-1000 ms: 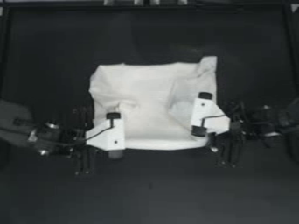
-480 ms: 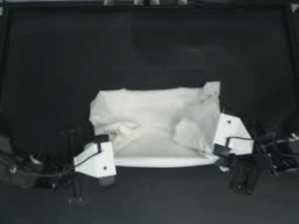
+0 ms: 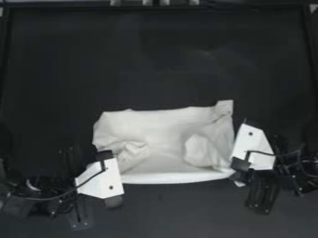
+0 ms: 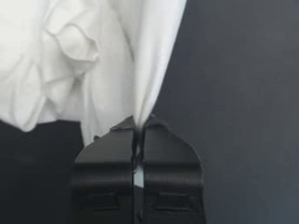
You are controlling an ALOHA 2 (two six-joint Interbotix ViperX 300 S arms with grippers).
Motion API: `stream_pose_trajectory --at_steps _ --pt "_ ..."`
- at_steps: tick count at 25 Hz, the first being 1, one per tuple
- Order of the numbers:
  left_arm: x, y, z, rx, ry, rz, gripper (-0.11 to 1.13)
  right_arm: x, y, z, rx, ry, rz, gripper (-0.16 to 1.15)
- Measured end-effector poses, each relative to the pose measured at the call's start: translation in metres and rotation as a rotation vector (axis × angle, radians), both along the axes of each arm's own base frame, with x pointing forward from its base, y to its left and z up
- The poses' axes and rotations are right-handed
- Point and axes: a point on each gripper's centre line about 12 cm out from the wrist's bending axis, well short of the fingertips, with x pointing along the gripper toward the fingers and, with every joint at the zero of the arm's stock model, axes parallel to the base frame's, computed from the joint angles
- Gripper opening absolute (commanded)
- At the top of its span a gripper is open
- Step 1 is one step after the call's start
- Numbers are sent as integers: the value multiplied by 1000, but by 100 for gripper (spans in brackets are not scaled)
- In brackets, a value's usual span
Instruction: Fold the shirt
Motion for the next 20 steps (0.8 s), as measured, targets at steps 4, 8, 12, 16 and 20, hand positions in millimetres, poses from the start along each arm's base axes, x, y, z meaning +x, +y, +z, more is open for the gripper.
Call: stream_pose_trajectory --at_steps 4,8,12,16,20 --pt "3 18 -2 6 11 46 5 2 -15 -1 -19 9 -39 6" --pt "1 39 -6 26 33 69 5 5 -34 -1 -43 10 -81 6" --pt "0 63 -3 32 23 91 5 4 -54 -4 -62 24 -119 6" --pt "1 87 -7 43 22 96 4 -1 -77 -10 -77 50 -164 6" --pt "1 111 -13 43 13 110 4 -6 -97 -15 -87 75 -201 5"
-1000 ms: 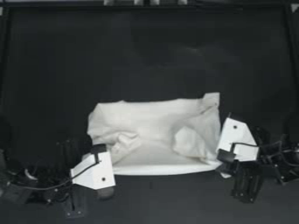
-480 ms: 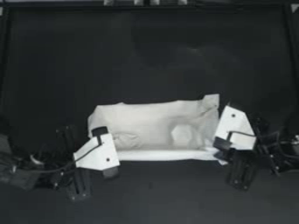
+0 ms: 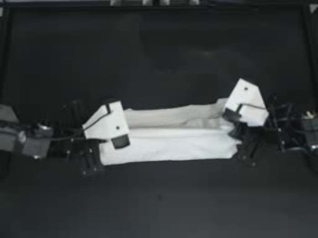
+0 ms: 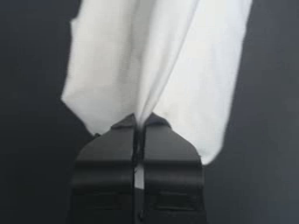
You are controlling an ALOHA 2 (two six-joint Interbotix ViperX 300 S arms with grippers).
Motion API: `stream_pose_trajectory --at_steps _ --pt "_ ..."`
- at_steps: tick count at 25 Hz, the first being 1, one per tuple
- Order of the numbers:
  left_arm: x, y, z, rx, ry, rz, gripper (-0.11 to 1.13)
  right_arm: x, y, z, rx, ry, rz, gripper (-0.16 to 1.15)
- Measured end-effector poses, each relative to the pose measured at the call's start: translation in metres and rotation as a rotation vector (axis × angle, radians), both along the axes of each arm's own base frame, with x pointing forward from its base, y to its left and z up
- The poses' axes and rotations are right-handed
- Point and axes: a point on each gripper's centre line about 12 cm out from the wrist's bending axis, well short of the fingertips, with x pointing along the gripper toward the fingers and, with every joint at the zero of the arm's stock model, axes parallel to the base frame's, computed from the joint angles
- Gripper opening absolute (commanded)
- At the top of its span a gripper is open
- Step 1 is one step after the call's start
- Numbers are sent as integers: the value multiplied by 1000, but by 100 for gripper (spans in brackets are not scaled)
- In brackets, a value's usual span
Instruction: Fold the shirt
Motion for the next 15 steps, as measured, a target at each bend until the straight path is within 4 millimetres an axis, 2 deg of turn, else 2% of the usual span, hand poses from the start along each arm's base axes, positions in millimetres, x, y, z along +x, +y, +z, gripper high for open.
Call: stream_pose_trajectory --at_steps 5,9,15 --pt "1 25 -11 7 31 13 4 -3 -19 -8 11 -2 -24 6" --pt "5 40 -28 14 78 3 4 -7 -34 -23 18 17 -49 5" --pt "9 62 -43 2 99 4 4 -9 -52 -45 25 45 -71 5"
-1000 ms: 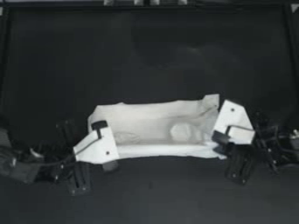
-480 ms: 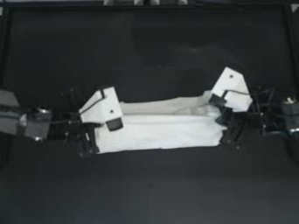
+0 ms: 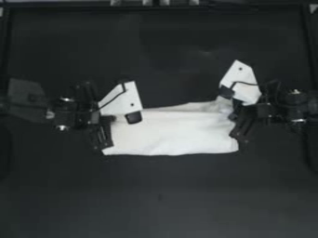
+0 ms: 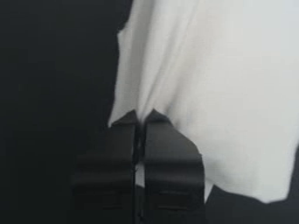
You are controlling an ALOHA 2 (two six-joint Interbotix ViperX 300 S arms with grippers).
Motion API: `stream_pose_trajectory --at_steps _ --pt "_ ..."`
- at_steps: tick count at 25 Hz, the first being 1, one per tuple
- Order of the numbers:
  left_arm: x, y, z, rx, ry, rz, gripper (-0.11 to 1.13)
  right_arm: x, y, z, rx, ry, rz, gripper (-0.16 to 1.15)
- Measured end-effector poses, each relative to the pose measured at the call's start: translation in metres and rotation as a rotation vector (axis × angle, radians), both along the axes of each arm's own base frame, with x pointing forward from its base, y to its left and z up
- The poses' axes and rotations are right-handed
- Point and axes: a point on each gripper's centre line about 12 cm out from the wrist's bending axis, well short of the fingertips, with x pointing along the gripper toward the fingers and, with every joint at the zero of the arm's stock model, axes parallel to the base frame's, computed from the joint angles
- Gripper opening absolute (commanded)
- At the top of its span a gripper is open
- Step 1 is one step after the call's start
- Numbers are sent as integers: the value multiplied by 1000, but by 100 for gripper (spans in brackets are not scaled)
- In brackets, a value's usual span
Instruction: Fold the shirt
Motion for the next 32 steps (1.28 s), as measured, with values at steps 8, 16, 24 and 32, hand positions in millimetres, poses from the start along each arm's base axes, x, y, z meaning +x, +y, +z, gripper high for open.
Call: stream_pose_trajectory --at_steps 8,16,24,32 --pt "0 15 -19 -11 49 0 4 2 -19 -22 6 42 -9 5" --pt "3 17 -30 -15 80 -13 21 4 -23 -32 13 74 -15 8" --pt "6 17 -28 -33 65 4 95 8 -24 -30 22 47 -27 78" --pt "6 20 -25 -38 50 11 101 7 -29 -29 40 43 -65 97"
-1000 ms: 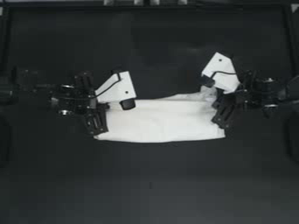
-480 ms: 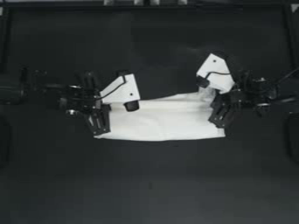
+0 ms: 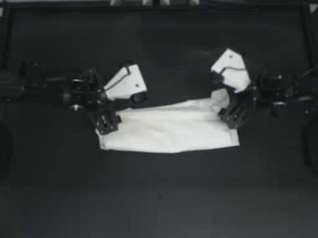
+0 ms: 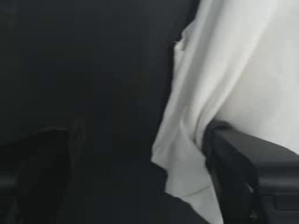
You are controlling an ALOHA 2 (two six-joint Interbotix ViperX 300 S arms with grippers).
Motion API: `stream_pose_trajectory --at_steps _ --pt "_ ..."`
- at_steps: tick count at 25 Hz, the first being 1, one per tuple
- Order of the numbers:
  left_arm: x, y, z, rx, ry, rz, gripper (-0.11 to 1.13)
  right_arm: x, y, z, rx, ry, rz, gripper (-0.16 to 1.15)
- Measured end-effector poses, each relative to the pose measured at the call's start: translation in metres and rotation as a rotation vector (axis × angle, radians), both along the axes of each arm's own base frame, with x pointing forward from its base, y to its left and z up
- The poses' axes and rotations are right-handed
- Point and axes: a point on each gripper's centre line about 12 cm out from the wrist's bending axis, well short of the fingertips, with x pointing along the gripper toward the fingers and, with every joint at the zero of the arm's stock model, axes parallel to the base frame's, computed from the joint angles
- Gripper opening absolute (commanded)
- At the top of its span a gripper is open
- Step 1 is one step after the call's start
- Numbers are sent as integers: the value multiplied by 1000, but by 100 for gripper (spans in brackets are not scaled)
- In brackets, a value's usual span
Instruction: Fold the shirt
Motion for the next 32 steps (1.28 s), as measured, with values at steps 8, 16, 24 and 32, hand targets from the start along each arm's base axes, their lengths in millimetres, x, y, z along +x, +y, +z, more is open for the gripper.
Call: stream_pose_trajectory --at_steps 8,16,24,32 --pt "-4 9 31 39 -77 7 100 9 -3 11 -16 -1 3 97" --pt "-11 22 56 81 -137 25 100 9 -7 33 -15 -58 -36 97" --pt "-10 20 87 107 -271 11 100 6 -3 57 83 -177 -94 97" --pt "8 3 112 105 -481 -67 100 -2 12 84 194 -321 -196 98"
